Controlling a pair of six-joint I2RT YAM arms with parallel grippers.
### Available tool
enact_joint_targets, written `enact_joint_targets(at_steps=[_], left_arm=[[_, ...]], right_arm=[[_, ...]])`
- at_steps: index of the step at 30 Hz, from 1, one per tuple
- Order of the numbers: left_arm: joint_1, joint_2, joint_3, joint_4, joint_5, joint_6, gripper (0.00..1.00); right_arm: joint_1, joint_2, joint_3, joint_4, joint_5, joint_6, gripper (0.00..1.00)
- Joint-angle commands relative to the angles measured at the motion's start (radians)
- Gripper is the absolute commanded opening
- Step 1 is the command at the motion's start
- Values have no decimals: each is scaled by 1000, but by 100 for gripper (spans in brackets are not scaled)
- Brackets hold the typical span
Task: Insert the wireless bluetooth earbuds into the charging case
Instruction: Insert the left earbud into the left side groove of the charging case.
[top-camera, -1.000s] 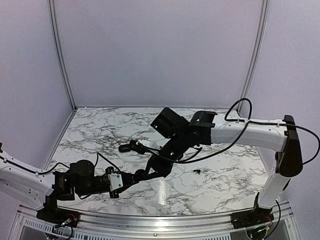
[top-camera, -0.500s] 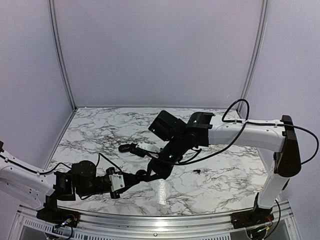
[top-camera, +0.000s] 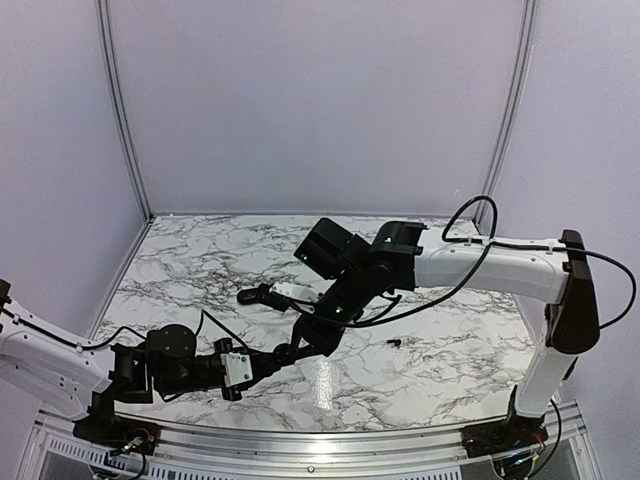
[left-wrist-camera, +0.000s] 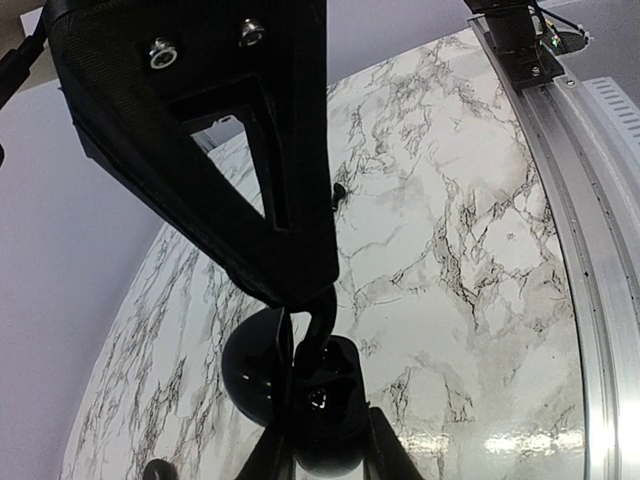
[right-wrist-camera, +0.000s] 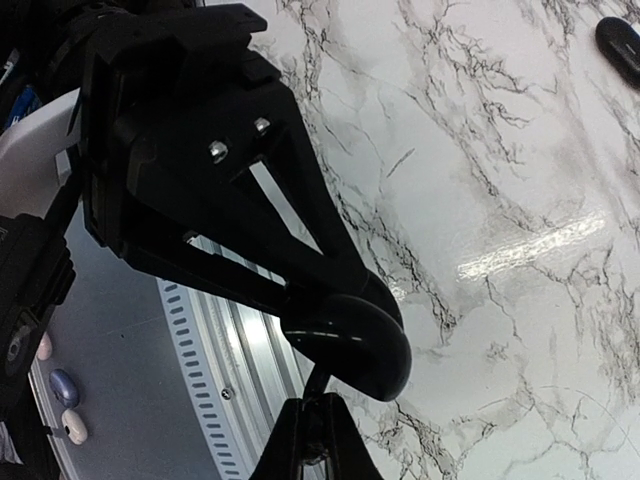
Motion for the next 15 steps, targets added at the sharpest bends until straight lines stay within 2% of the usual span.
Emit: enact_joint_targets(at_steps=[1, 15], left_arm=[[-6, 11, 37, 0, -14, 6, 0], [-6, 16, 38, 1, -17, 1, 0]], right_arm=[[10, 16, 36, -7, -10, 4, 4], [15, 22, 5, -5, -15, 0, 2]])
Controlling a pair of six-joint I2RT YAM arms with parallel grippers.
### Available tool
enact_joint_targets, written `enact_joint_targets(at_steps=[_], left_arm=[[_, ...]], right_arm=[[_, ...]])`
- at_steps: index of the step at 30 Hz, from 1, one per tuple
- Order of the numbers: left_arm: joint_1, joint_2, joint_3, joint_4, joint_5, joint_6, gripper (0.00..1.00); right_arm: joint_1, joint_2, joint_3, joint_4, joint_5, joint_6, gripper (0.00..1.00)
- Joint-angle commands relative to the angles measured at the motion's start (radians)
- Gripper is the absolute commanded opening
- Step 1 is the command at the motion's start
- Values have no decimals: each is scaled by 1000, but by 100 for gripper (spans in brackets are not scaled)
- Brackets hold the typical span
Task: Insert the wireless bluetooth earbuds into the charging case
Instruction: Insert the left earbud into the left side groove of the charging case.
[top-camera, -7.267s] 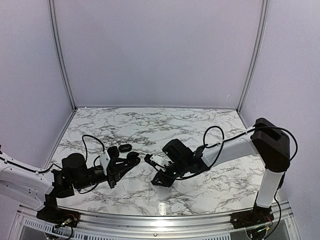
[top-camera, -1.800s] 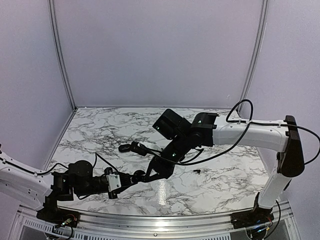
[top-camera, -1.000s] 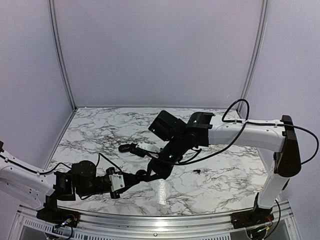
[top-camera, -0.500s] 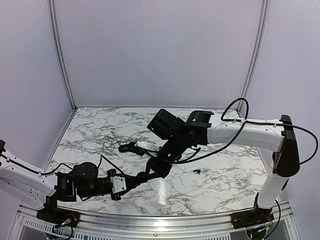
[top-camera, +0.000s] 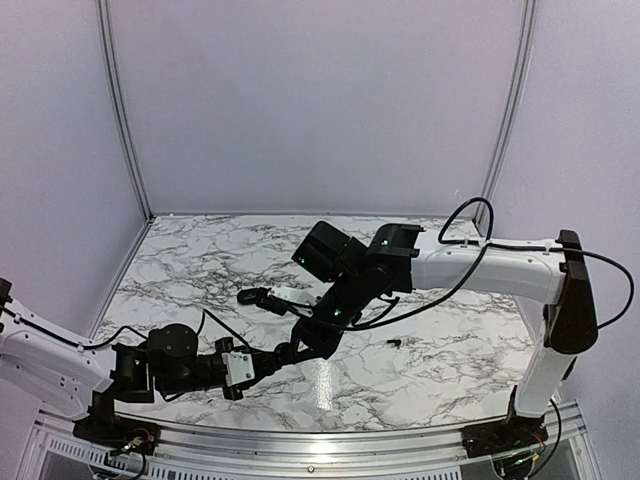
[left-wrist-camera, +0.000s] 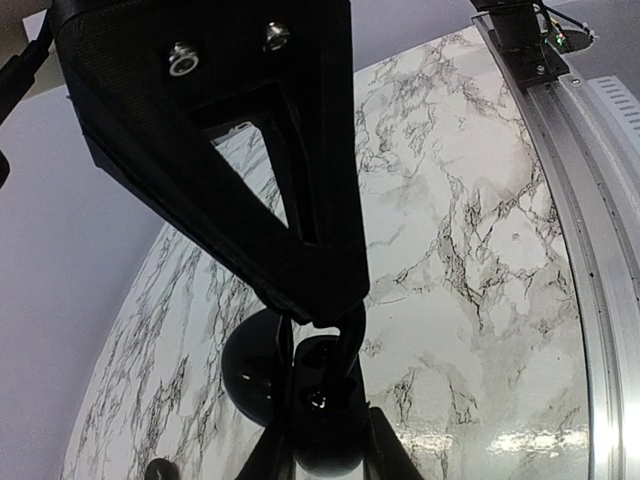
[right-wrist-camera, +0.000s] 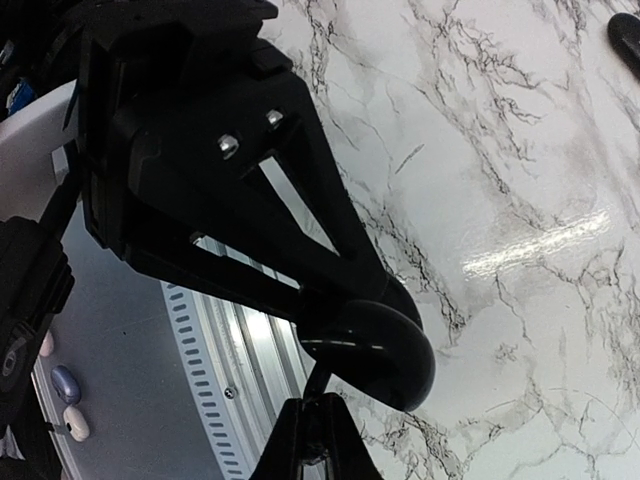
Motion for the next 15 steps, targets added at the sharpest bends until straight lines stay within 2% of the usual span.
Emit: enact_joint_targets(at_steps=[1, 15], left_arm=[[-6, 5, 27, 3, -7, 2, 0], [-6, 12, 32, 3, -3, 5, 0]], right_arm=[[9, 12, 3, -7, -7, 1, 2], [11, 15, 2, -24, -1, 2, 1]])
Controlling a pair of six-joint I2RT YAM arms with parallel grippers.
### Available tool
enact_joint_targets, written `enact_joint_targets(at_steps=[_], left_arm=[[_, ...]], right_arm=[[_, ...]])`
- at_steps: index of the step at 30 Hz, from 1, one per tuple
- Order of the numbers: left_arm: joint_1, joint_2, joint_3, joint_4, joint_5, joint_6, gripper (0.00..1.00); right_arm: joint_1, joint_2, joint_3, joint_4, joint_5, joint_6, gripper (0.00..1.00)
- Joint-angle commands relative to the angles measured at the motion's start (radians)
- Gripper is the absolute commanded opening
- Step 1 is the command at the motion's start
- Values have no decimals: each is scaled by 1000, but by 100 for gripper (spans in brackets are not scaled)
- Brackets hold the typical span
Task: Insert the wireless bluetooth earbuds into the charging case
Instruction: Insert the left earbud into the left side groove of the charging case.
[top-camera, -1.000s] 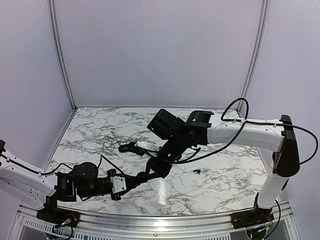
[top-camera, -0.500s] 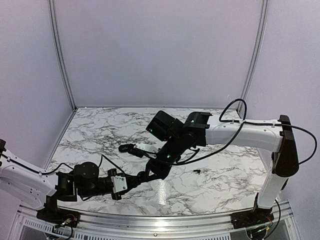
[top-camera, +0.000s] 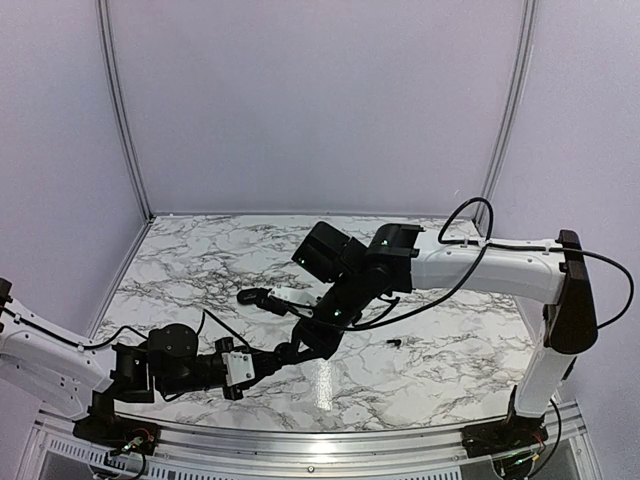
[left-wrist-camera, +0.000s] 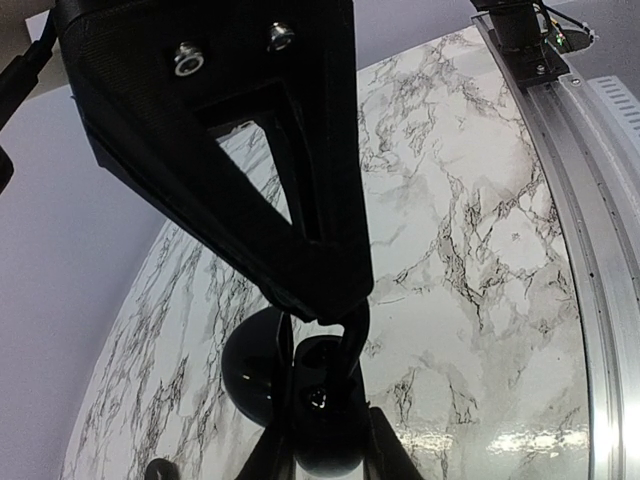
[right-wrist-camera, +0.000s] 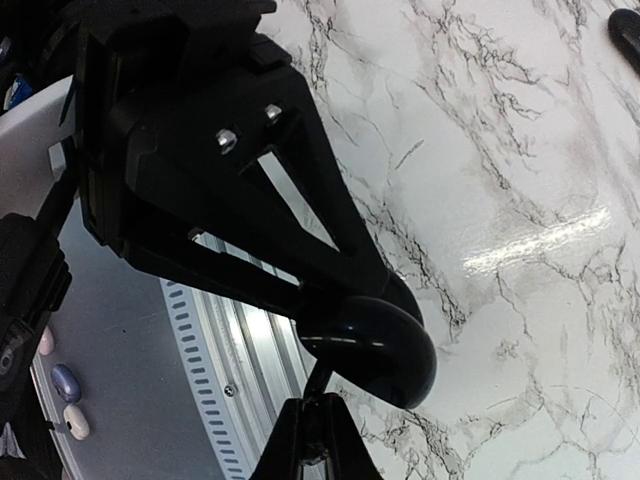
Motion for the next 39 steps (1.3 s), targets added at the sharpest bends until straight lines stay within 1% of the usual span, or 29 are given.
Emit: enact_joint_targets(at_steps=[1, 24, 39], left_arm=[[-6, 11, 32, 3, -4, 5, 0], [-17, 24, 49, 3, 18, 13, 0], [-18, 6, 57, 18, 57, -21, 0]], right_arm=[[10, 15, 2, -17, -2, 3, 1], [11, 47, 38, -25, 54, 5, 0], [11, 66, 111, -25, 72, 9, 2]])
